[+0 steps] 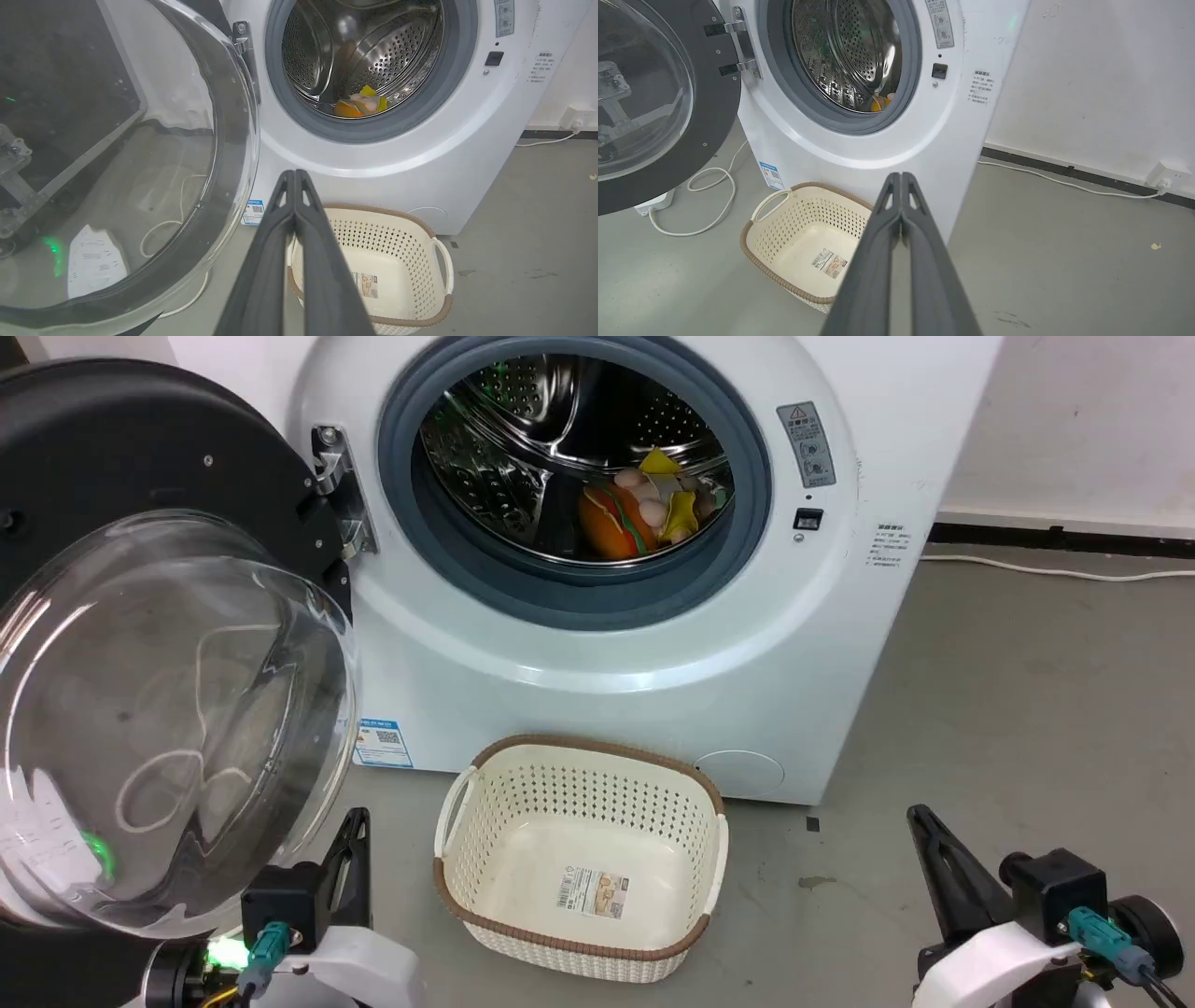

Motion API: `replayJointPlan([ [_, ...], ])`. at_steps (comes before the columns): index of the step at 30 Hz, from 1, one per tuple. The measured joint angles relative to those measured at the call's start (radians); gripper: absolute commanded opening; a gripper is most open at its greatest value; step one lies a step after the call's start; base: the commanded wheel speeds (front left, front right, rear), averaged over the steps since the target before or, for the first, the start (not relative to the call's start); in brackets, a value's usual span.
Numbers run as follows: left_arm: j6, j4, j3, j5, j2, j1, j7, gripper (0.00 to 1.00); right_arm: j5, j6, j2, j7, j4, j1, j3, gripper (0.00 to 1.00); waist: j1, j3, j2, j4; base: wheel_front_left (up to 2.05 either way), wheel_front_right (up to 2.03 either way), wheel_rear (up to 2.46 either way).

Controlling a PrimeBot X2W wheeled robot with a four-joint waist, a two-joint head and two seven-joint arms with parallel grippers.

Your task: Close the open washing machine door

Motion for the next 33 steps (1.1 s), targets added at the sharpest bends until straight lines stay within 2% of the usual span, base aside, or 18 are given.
replayJointPlan([
  [28,0.0,0.0,0.0,0.0,0.0,0.0,0.0,0.0,0.0,0.0,0.0,0.0,0.0,0.0,0.0,0.0,0.0,0.0,0.0,0.0,0.0,0.0,0.0],
  [29,0.0,0.0,0.0,0.0,0.0,0.0,0.0,1.0,0.0,0.0,0.0,0.0,0.0,0.0,0.0,1.0,0.0,0.0,0.0,0.0,0.0,0.0,0.0],
  [33,0.0,0.001,0.0,0.0,0.0,0.0,0.0,1.0,0.0,0.0,0.0,0.0,0.001,0.0,0.001,1.0,0.0,0.0,0.0,0.0,0.0,0.0,0.0],
])
